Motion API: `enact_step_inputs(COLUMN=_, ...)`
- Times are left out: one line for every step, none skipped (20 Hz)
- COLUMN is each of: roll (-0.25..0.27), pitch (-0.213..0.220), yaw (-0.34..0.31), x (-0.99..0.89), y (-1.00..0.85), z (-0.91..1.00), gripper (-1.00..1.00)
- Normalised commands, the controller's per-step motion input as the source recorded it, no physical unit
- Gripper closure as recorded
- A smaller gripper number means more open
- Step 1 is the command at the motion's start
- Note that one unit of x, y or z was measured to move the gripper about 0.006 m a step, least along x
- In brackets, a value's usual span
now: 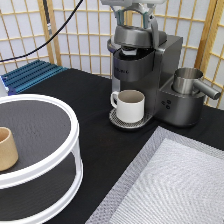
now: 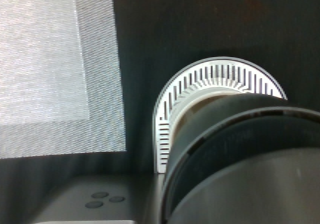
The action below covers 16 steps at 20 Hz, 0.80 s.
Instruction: Make coffee
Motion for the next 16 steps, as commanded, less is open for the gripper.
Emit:
enact_step_inputs(roll=0.000, pitch=0.015, yaw=0.122, x=0.00, y=-0.37, z=-0.11, gripper=-1.00)
enact_step_inputs(roll=0.000, pitch=0.012, yaw=0.119, x=0.00, y=-0.31, z=-0.14, gripper=-1.00)
enact_step_inputs(roll=0.000, pitch=0.007, yaw=0.117, x=0.00, y=-0.22, z=-0.14, gripper=-1.00)
enact_step_inputs(roll=0.000, pitch=0.014, yaw=0.116, x=0.13, y=-0.08, z=-0.11, gripper=-1.00)
enact_step_inputs(roll=0.000, pitch=0.038, yaw=0.114, x=0.39, y=0.00, z=-0.03, gripper=-1.00)
enact_step_inputs(roll=-0.004, pitch=0.054, yaw=0.106, x=0.44, y=0.00, z=-0.05, gripper=-1.00)
enact_step_inputs(roll=0.000, pitch=0.068, yaw=0.104, x=0.43, y=0.00, z=0.00, gripper=-1.00)
enact_step_inputs(roll=0.000, pitch=0.089, yaw=0.104, x=0.45, y=0.03, z=0.00, gripper=-1.00)
enact_step_inputs(roll=0.000, pitch=0.101, yaw=0.096, x=0.44, y=0.07, z=0.00, gripper=-1.00)
enact_step_inputs(roll=0.000, pitch=0.108, yaw=0.082, x=0.41, y=0.04, z=0.00, gripper=-1.00)
enact_step_inputs(roll=0.025, pitch=0.117, yaw=0.064, x=0.29, y=0.00, z=0.07, gripper=-1.00)
enact_step_inputs(roll=0.062, pitch=0.117, yaw=0.033, x=0.06, y=-0.16, z=0.17, gripper=-1.00)
enact_step_inputs(roll=0.066, pitch=0.094, yaw=0.000, x=0.00, y=-0.34, z=0.25, gripper=-1.00)
enact_step_inputs(roll=0.061, pitch=0.057, yaw=-0.013, x=-0.04, y=-0.55, z=0.32, gripper=-1.00)
enact_step_inputs(roll=0.053, pitch=0.038, yaw=-0.083, x=-0.07, y=-0.60, z=0.37, gripper=-1.00)
enact_step_inputs(roll=0.048, pitch=0.024, yaw=-0.122, x=-0.15, y=-0.61, z=0.65, gripper=-1.00)
